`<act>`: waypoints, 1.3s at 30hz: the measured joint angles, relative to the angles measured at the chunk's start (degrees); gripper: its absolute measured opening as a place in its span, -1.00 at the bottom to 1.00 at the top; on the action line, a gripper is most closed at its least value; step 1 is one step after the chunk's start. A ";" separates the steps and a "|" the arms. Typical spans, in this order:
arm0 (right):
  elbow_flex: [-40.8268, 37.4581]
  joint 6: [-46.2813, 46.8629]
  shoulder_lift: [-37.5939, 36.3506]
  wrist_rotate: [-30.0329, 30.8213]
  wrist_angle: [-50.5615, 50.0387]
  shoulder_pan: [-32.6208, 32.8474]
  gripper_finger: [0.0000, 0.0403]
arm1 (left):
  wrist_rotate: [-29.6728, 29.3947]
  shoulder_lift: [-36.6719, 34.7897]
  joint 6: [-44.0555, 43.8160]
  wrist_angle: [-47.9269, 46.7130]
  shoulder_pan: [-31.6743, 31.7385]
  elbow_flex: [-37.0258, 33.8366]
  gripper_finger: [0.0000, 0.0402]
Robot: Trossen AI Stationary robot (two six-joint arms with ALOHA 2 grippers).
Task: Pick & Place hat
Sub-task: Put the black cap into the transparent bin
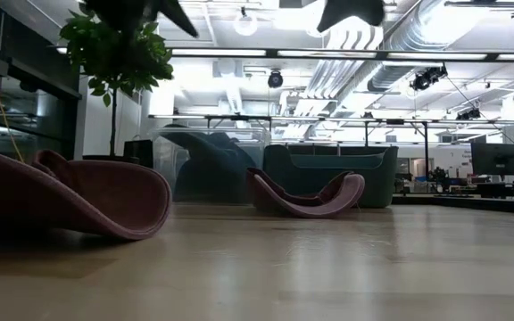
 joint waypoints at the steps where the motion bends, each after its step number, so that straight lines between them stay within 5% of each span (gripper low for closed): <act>1: -2.86 2.18 -1.85 1.06 1.83 0.98 -1.00 | 0.79 1.48 0.87 0.46 1.73 1.30 0.99; 10: -21.25 16.88 -12.17 7.61 11.71 10.18 -1.00 | -0.19 15.98 5.74 -7.60 14.13 16.94 0.99; 21: -26.33 22.19 -12.73 9.40 14.25 15.64 -1.00 | -5.11 39.25 9.03 -33.00 18.89 41.10 0.99; 36: -26.33 21.46 -12.73 10.30 14.36 16.90 -1.00 | -3.38 48.63 7.43 -36.25 18.70 47.51 0.99; 39: -26.33 21.06 -12.73 10.20 14.35 16.90 -1.00 | -7.52 48.73 7.03 -37.09 18.68 47.36 0.99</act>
